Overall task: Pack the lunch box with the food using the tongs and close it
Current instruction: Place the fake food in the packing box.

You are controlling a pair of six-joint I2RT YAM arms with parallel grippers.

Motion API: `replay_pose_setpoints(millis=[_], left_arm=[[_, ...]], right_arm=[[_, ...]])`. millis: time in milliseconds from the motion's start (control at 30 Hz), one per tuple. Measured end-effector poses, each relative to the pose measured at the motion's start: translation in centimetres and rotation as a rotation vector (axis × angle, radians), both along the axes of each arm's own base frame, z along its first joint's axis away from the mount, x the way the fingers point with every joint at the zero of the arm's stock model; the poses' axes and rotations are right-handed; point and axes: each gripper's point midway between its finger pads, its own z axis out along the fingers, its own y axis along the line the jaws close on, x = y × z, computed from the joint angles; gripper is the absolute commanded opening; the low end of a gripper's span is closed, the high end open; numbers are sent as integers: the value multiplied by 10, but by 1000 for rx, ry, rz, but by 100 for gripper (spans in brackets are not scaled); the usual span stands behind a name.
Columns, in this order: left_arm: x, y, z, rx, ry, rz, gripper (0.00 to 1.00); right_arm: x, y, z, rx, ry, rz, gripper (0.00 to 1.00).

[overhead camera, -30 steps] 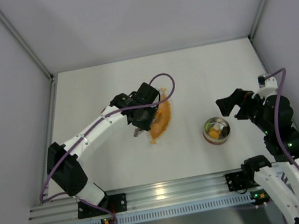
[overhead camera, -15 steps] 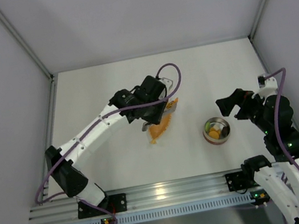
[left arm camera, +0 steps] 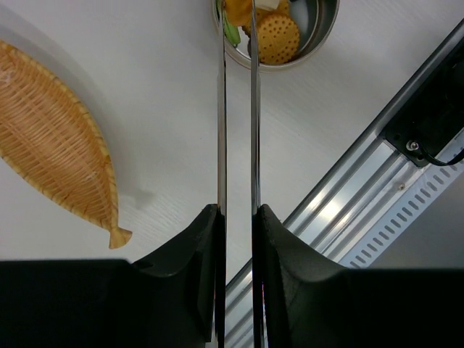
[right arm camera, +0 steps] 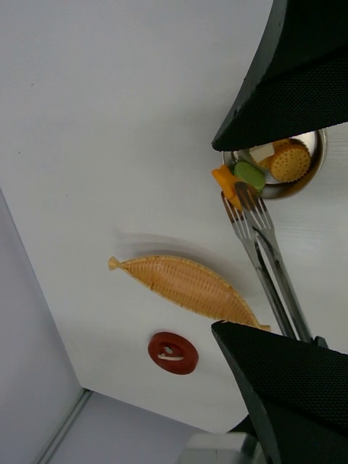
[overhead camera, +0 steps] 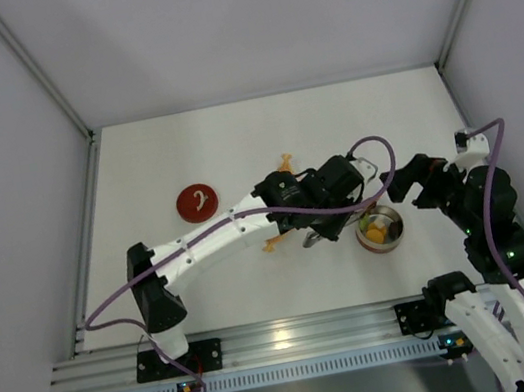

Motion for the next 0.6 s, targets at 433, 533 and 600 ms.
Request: replay_pose_setpoints(millis=[433, 533, 600], left_arm=[[-18, -31, -27, 13, 53, -44, 13], [-19, -33, -27, 7, 60, -39, 13], [-20, -35, -27, 4, 63, -34, 13]], right_arm=[[0, -4, 4, -13, -11, -18, 99], [1, -5, 4, -14, -11, -23, 100], [1, -6, 4, -16, -11, -28, 100]])
